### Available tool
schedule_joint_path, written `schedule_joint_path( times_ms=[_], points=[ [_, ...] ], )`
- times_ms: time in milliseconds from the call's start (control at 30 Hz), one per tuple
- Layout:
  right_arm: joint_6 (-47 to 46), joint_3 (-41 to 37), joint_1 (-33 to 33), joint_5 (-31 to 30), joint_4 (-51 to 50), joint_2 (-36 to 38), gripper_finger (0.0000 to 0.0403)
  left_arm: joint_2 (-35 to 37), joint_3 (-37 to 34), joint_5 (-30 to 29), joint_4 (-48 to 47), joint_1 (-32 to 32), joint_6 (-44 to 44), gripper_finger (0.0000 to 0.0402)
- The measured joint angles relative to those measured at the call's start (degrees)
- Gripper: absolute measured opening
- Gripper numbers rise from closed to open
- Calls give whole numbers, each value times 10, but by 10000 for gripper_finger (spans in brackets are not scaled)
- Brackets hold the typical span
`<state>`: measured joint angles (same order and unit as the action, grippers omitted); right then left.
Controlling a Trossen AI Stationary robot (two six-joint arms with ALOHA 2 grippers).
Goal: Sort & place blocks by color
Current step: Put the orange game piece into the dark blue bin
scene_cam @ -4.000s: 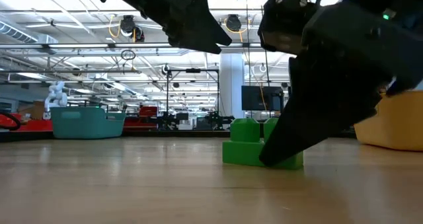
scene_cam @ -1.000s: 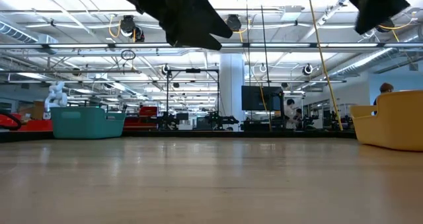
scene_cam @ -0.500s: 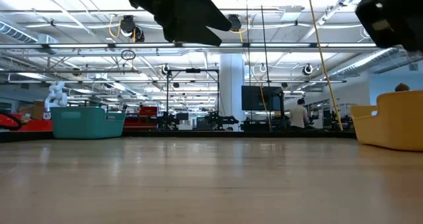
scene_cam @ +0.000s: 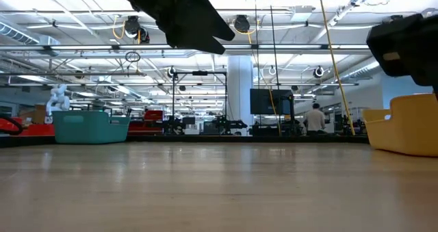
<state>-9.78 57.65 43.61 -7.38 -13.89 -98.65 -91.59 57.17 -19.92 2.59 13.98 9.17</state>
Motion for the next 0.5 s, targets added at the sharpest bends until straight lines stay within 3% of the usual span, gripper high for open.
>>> schedule_joint_path(
  times_ms=[300,500],
  points=[
    [14,0,0,0,4,-25,278,0,0,0,-8,1,26,294],
    [39,0,0,-15,4,-25,213,0,0,-24,-12,14,30,294]
  ],
)
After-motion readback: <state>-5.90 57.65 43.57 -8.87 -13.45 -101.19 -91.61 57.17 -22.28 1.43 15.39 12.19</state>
